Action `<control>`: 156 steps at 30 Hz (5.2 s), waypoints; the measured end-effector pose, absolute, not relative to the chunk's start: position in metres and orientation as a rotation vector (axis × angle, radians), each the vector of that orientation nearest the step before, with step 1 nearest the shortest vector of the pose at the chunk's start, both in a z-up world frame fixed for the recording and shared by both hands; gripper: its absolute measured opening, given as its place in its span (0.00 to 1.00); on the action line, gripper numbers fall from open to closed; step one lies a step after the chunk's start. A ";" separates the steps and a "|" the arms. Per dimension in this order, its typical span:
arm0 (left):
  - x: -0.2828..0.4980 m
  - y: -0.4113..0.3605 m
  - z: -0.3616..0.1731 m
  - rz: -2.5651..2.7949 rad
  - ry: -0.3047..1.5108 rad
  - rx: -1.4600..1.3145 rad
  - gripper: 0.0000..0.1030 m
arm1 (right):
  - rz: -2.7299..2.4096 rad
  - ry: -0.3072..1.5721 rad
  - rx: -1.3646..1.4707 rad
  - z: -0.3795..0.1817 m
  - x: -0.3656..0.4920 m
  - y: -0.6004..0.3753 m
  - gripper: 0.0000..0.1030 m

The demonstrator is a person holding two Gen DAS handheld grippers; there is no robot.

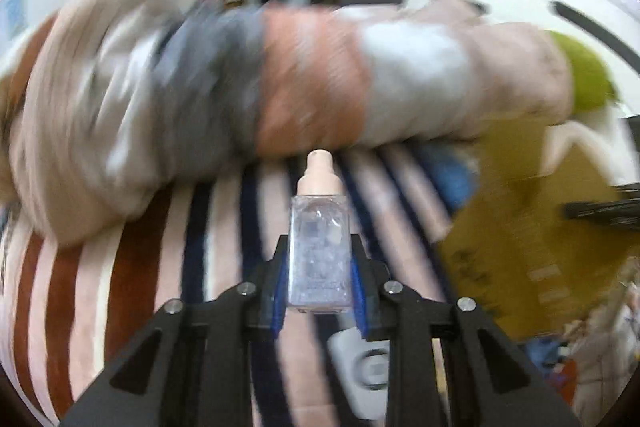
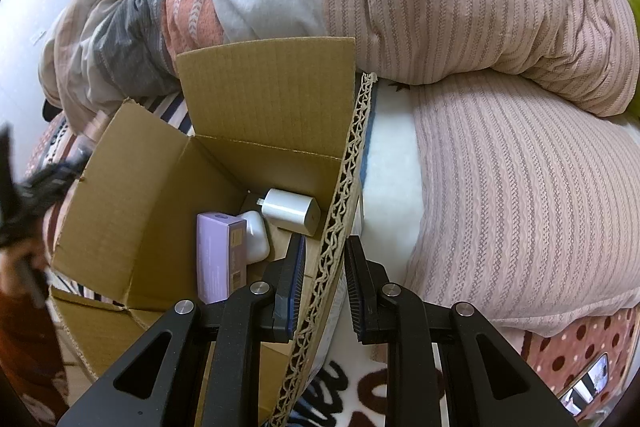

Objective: Organize rigid objects
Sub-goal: 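Drop the clear bottle in the box with left tool while right holds box, then drop the white HP power bank in the box with left tool while right holds box, then drop the gold bar in the box with left tool while right holds box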

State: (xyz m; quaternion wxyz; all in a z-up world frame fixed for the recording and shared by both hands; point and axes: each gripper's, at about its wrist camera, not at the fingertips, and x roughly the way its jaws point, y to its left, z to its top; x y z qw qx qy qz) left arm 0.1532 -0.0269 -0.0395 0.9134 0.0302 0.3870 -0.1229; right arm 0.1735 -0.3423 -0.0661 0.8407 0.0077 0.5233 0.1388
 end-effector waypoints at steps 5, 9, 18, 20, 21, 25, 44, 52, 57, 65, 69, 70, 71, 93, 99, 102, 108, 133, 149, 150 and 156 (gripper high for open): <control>0.142 -0.099 -0.010 -0.474 0.822 0.055 0.23 | 0.296 1.104 0.025 -0.066 0.172 -0.343 0.16; 0.145 -0.159 -0.022 -0.564 0.893 0.113 0.23 | 0.297 1.103 0.023 -0.066 0.172 -0.344 0.16; 0.148 -0.197 -0.049 -0.589 1.024 0.132 0.23 | 0.305 1.102 0.022 -0.066 0.169 -0.345 0.16; 0.147 -0.194 -0.048 -0.583 1.014 0.136 0.23 | 0.305 1.102 0.024 -0.066 0.169 -0.345 0.16; 0.145 -0.192 -0.047 -0.583 1.008 0.129 0.23 | 0.305 1.103 0.025 -0.066 0.169 -0.345 0.16; 0.143 -0.174 -0.035 -0.596 0.964 0.076 0.24 | 0.304 1.105 0.026 -0.066 0.170 -0.344 0.16; 0.072 -0.016 -0.119 -0.314 0.901 -0.018 0.69 | 0.297 1.105 0.019 -0.067 0.171 -0.342 0.16; 0.062 -0.051 -0.182 -0.332 0.987 0.020 0.79 | 0.297 1.105 0.016 -0.067 0.173 -0.342 0.16; 0.078 -0.063 -0.190 -0.191 0.937 0.052 0.79 | 0.298 1.106 0.019 -0.067 0.173 -0.342 0.16; 0.092 -0.053 -0.192 -0.165 0.928 -0.052 0.58 | 0.298 1.106 0.018 -0.067 0.174 -0.343 0.16; 0.087 -0.041 -0.182 -0.153 0.910 -0.030 0.56 | 0.299 1.107 0.018 -0.067 0.174 -0.342 0.16; 0.084 -0.036 -0.178 -0.143 0.899 -0.023 0.55 | 0.298 1.107 0.016 -0.067 0.174 -0.342 0.16; 0.083 -0.029 -0.172 -0.138 0.884 -0.016 0.55 | 0.298 1.106 0.018 -0.067 0.173 -0.342 0.16; 0.103 -0.121 0.012 -0.466 0.698 0.103 0.56 | 0.308 1.100 0.024 -0.068 0.172 -0.348 0.17; 0.121 -0.177 -0.020 -0.538 0.897 0.157 0.56 | 0.308 1.099 0.018 -0.067 0.171 -0.348 0.17; 0.125 -0.189 -0.033 -0.549 0.955 0.175 0.56 | 0.307 1.099 0.014 -0.066 0.170 -0.347 0.17; 0.132 -0.191 -0.044 -0.553 1.019 0.153 0.55 | 0.307 1.099 0.009 -0.066 0.170 -0.346 0.17; 0.054 -0.029 -0.092 -0.259 0.853 -0.131 0.70 | 0.297 1.101 0.002 -0.068 0.169 -0.341 0.18; 0.073 -0.100 -0.179 -0.211 0.938 -0.100 0.37 | 0.299 1.102 0.007 -0.068 0.170 -0.342 0.18; 0.071 -0.097 -0.178 -0.210 0.927 -0.090 0.29 | 0.299 1.102 0.006 -0.068 0.170 -0.342 0.18; 0.070 -0.068 -0.175 -0.201 0.921 -0.043 0.15 | 0.297 1.102 0.006 -0.068 0.170 -0.343 0.18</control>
